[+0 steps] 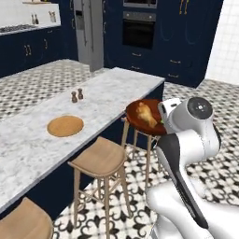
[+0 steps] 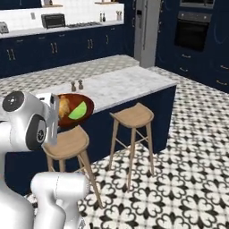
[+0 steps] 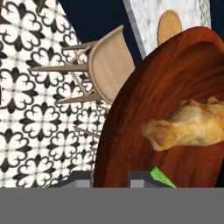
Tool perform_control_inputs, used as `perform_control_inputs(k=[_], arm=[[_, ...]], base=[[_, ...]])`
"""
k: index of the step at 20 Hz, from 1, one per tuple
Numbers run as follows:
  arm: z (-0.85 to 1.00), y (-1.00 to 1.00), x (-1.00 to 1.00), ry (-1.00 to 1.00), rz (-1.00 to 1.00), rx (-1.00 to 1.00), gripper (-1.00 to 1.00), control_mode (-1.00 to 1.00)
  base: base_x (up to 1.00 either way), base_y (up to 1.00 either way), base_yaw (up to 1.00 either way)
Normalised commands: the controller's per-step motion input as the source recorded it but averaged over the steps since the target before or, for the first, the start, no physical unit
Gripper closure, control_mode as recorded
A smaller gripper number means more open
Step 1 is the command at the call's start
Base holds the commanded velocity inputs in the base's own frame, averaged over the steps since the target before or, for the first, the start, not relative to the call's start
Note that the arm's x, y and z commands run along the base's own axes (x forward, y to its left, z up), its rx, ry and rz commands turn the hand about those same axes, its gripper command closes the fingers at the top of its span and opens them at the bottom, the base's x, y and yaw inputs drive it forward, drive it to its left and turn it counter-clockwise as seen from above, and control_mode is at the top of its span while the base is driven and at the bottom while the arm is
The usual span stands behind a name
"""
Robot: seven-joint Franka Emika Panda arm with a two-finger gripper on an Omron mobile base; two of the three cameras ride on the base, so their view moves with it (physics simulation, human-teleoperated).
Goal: Pick the chicken drumstick and lemon wedge from their plates and place them in the bowl. Then put the bowl in the fridge.
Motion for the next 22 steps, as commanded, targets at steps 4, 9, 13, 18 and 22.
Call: perform_control_inputs(k=[4, 9, 13, 18, 22], arm=[[0.0, 0.0, 0.0, 0.0, 0.0, 0.0, 1.0, 1.0], [0.0, 0.0, 0.0, 0.0, 0.0, 0.0, 1.0, 1.0], [0.0, 0.0, 0.0, 0.0, 0.0, 0.0, 1.0, 1.0], [0.0, 0.0, 0.0, 0.0, 0.0, 0.0, 1.0, 1.0], [0.0, 0.0, 0.0, 0.0, 0.0, 0.0, 1.0, 1.0]], base=[[0.51, -1.0, -0.28], [0.99, -1.0, -0.03], [0.99, -1.0, 0.07], [0.87, -1.0, 0.1], [0.87, -1.0, 0.14]])
